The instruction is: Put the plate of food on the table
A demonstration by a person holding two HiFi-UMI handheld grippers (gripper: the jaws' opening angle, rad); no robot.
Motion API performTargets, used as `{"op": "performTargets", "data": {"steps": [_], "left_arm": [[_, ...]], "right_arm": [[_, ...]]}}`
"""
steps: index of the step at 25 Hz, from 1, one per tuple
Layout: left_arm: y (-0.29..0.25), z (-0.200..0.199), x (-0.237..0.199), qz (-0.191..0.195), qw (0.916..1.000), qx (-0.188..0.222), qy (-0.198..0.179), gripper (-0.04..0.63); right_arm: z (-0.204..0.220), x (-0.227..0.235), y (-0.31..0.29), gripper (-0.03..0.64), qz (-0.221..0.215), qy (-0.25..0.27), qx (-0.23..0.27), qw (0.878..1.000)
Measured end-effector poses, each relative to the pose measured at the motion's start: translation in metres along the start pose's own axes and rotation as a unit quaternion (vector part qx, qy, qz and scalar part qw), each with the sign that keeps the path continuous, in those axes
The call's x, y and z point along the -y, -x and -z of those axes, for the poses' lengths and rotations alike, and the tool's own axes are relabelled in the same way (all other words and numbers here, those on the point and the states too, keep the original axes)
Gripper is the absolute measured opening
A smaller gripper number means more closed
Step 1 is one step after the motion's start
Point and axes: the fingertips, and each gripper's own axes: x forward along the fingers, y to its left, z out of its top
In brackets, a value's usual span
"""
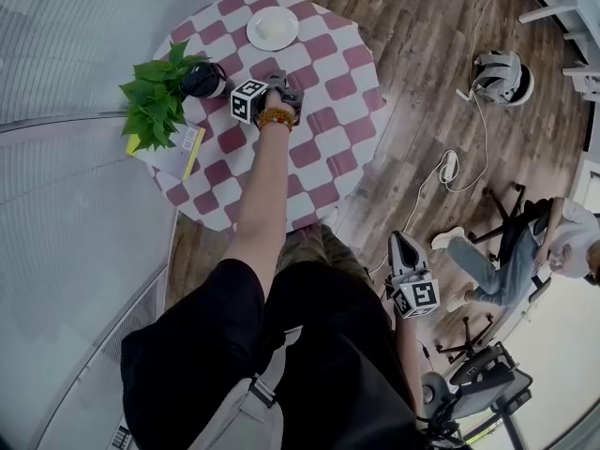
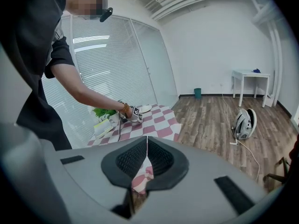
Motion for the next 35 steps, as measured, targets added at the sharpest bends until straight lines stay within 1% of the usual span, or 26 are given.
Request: {"op": "performTargets", "data": {"steps": [5, 7, 10, 12, 14, 17, 21, 23, 26, 27, 28, 29, 30, 31, 32, 33, 35], "left_arm": [[0.045, 0.014, -0.042, -0.019, 0.9998, 0.001, 0.005, 0.083], [0.064, 0.019, -0.057, -0.021, 0.9996, 0.001, 0.016, 0.084], [0.099, 0.017, -0.085, -0.025, 0.9991, 0.01, 0.034, 0.083], [0.124, 0.017, -0.105, -0.031, 0.9989, 0.014, 0.033, 0.083], [0.151, 0.019, -0.121, -0.036, 0.9991, 0.012, 0.021, 0.083], [0.194, 0.018, -0.145, -0.043, 0.999, 0.003, -0.012, 0.083], [0.26, 0.016, -0.186, -0.054, 0.9975, -0.003, -0.045, 0.083], [0.296, 0.014, -0.213, -0.071, 0.9958, -0.006, -0.057, 0.083], [0.348, 0.015, -0.259, -0.11, 0.9918, -0.01, -0.064, 0.084], [0.363, 0.017, -0.274, -0.125, 0.9894, -0.016, -0.073, 0.084], [0.378, 0.019, -0.285, -0.139, 0.9856, -0.028, -0.092, 0.083], [0.39, 0.022, -0.293, -0.153, 0.9794, -0.048, -0.123, 0.083], [0.4, 0.026, -0.297, -0.161, 0.9706, -0.073, -0.164, 0.083], [0.409, 0.03, -0.295, -0.16, 0.96, -0.097, -0.208, 0.083], [0.414, 0.035, -0.287, -0.147, 0.9493, -0.117, -0.252, 0.083], [0.416, 0.04, -0.275, -0.123, 0.9396, -0.13, -0.292, 0.083], [0.414, 0.053, -0.237, -0.053, 0.9195, -0.144, -0.362, 0.079]], "right_arm": [[-0.001, 0.0, 0.011, 0.014, -0.004, 0.001, 0.023, 1.0], [0.0, 0.0, 0.014, 0.013, -0.006, 0.003, 0.035, 0.999], [0.003, -0.004, 0.018, 0.014, -0.009, 0.005, 0.053, 0.999], [0.005, -0.008, 0.025, 0.012, -0.014, 0.008, 0.062, 0.998], [0.005, -0.011, 0.033, 0.013, -0.016, 0.009, 0.07, 0.997], [0.008, -0.018, 0.042, 0.013, -0.022, 0.013, 0.087, 0.996], [0.023, -0.023, 0.055, 0.014, -0.041, 0.019, 0.103, 0.994], [0.033, -0.026, 0.058, 0.013, -0.049, 0.019, 0.104, 0.993], [0.047, -0.026, 0.058, 0.012, -0.061, 0.017, 0.099, 0.993], [0.051, -0.027, 0.057, 0.012, -0.064, 0.016, 0.096, 0.993], [0.055, -0.028, 0.056, 0.013, -0.065, 0.016, 0.093, 0.993], [0.058, -0.031, 0.054, 0.012, -0.065, 0.015, 0.091, 0.994], [0.059, -0.035, 0.052, 0.012, -0.067, 0.015, 0.091, 0.993], [0.057, -0.04, 0.049, 0.014, -0.072, 0.018, 0.092, 0.993], [0.054, -0.046, 0.044, 0.013, -0.079, 0.024, 0.094, 0.992], [0.048, -0.051, 0.039, 0.014, -0.087, 0.032, 0.097, 0.991], [0.032, -0.061, 0.033, 0.014, -0.096, 0.048, 0.105, 0.989]]}}
